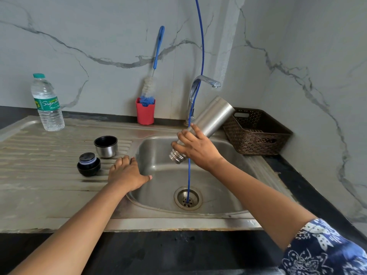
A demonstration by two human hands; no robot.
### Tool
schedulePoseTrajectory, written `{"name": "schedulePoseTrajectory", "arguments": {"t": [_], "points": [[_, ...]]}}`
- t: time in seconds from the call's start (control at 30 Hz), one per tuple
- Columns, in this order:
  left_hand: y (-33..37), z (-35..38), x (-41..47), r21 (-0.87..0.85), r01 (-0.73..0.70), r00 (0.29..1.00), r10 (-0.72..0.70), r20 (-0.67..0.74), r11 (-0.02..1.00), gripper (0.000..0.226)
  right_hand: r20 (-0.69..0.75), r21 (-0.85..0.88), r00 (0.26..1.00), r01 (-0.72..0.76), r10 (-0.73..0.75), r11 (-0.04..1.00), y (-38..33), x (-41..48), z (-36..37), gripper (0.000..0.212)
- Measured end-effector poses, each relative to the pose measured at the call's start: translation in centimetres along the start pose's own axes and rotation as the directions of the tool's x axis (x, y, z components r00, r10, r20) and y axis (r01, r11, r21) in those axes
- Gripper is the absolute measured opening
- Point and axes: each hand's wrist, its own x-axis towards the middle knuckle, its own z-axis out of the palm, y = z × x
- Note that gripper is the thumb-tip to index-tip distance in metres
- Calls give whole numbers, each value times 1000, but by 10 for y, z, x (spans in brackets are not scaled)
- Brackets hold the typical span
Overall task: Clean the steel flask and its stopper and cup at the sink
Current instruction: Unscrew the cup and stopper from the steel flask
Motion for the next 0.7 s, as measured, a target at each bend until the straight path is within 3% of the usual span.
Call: {"name": "schedulePoseTrajectory", "arguments": {"t": [0.13,0.27,0.4,0.53,0.7], "points": [[1,-1,-1,-7,-3,1000,3,-7,1000,92,-9,-57,994,109,-109,992,-4,-3,3,58],[1,-1,-1,-14,-3,1000,3,-4,1000,91,-37,3,999,-19,20,1000,1,1,-1,59],[1,-1,-2,-13,-5,1000,5,-9,1000,89,-35,-38,997,72,-73,997,-5,-6,10,62],[0,-1,0,-19,-7,1000,6,-11,1000,89,-55,31,997,-59,60,998,-3,-3,9,56],[-1,0,0,-9,-10,1000,10,-9,1000,90,-24,25,1000,-8,9,1000,-13,-10,21,61]]}}
